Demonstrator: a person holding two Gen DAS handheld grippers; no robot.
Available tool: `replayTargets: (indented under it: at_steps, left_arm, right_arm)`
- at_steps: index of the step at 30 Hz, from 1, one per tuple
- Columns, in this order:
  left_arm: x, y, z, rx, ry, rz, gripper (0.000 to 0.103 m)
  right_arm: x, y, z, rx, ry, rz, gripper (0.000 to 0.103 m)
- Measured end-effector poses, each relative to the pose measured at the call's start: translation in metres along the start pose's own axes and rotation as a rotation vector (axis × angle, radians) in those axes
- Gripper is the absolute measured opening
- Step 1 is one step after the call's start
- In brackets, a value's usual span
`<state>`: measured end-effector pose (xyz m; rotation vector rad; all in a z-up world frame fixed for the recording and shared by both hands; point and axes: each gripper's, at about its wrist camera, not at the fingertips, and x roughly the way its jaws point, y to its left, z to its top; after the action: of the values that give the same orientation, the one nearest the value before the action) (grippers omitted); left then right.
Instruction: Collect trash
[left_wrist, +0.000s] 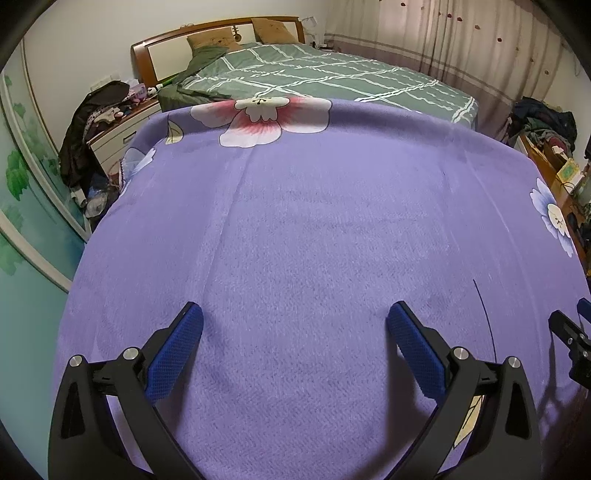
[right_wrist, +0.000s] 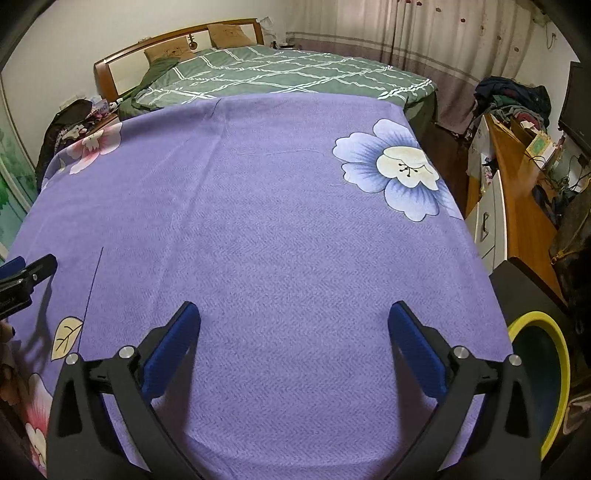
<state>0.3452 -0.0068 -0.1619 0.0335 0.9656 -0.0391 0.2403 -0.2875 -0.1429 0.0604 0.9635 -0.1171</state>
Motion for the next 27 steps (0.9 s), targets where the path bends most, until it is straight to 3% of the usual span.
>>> replayTargets:
  at_steps: [27]
  left_arm:
    - [-0.0003,0.0003,0.0008,0.002,0.001,0.002,0.099]
  right_arm:
    - [0.0011,-0.0029,0.0020,0.000,0.001,0.000,0.098]
